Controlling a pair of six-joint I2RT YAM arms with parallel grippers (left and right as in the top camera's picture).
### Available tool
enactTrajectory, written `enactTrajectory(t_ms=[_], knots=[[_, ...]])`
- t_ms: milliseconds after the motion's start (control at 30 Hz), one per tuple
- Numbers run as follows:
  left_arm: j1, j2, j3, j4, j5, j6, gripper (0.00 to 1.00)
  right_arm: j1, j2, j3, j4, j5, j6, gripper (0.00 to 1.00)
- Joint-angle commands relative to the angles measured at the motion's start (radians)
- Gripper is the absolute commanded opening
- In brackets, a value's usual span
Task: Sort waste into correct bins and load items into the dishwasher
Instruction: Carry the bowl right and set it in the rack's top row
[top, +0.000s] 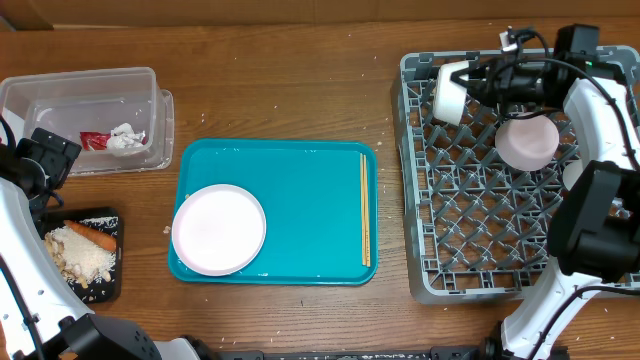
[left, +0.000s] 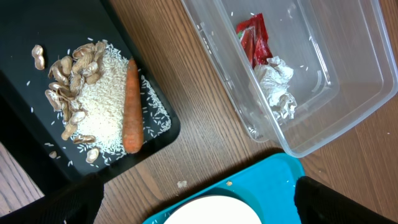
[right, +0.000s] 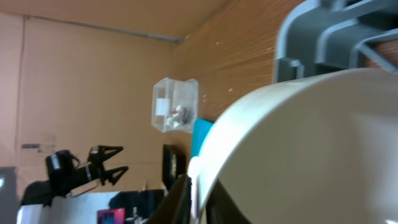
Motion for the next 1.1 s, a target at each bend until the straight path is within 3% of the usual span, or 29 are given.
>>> enactTrajectory(t_ms=[0, 200, 333, 367, 500, 567, 767, 1000, 1067], knots=[[-0.001, 0.002, 0.005, 0.0, -0.008, 0.009, 1.0, -0.021, -0.016, -0.004, -0.001, 0.083, 0.061, 0.15], [-0.001, 0.002, 0.005, 0.0, -0.008, 0.009, 1.0, -0.033, -0.016, 0.003, -0.011, 0.287, 0.14, 0.22], [-0.001, 0.002, 0.005, 0.0, -0.008, 0.009, 1.0, -0.054, -0.024, 0.076, -0.106, 0.372, 0.14, 0.29], [-0.001, 0.002, 0.005, 0.0, -0.008, 0.009, 1.0, -0.061, -0.029, 0.109, -0.138, 0.405, 0.14, 0.33], [-0.001, 0.002, 0.005, 0.0, -0.008, 0.009, 1.0, -0.085, -0.05, 0.283, -0.299, 0.592, 0.164, 0.63], [-0.001, 0.002, 0.005, 0.0, -0.008, 0.009, 1.0, -0.089, -0.059, 0.394, -0.399, 0.694, 0.17, 0.69], [-0.001, 0.002, 0.005, 0.0, -0.008, 0.009, 1.0, -0.058, -0.097, 0.65, -0.623, 0.872, 0.189, 0.69], [-0.001, 0.002, 0.005, 0.0, -0.008, 0.009, 1.0, 0.103, -0.121, 0.651, -0.702, 1.024, 0.185, 0.68], [-0.001, 0.002, 0.005, 0.0, -0.008, 0.009, 1.0, 0.147, -0.107, 0.632, -0.705, 1.089, 0.186, 0.59]])
